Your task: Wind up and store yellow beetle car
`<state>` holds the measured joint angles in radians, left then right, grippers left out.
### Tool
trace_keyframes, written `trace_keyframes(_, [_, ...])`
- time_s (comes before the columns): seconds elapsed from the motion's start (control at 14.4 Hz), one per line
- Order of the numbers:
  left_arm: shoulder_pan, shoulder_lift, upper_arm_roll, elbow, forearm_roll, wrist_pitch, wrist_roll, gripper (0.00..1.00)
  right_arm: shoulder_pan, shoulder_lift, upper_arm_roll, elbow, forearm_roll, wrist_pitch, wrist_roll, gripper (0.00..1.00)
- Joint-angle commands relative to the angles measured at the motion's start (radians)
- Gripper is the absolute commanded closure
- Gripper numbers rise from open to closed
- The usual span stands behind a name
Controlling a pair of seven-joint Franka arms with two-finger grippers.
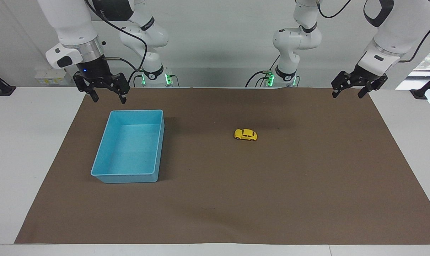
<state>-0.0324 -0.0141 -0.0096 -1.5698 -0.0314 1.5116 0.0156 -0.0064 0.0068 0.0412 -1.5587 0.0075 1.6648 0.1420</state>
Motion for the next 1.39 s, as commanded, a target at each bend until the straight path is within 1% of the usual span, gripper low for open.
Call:
trace_keyframes(0.0, [0.003,-0.020,-0.007,-0.019,0.016,-0.008,-0.010,0.00,-0.010,-0.010,0.006,-0.001,0.014,-0.016,0.008,0.00])
trace_keyframes(0.28, [0.005,-0.015,-0.009,-0.019,0.011,0.005,-0.006,0.00,-0.010,-0.010,0.006,-0.001,0.015,-0.016,0.008,0.00])
trace_keyframes(0.62, [0.003,0.012,-0.007,0.008,0.019,-0.011,-0.013,0.00,-0.010,-0.010,0.006,-0.001,0.015,-0.016,0.008,0.00])
trace_keyframes(0.9, [-0.009,0.029,-0.015,-0.002,-0.025,0.068,0.001,0.00,-0.010,-0.010,0.006,-0.001,0.015,-0.016,0.008,0.00])
trace_keyframes(1.32, [-0.081,0.043,-0.015,-0.012,-0.028,0.096,0.180,0.00,-0.010,-0.010,0.006,-0.001,0.015,-0.016,0.008,0.00])
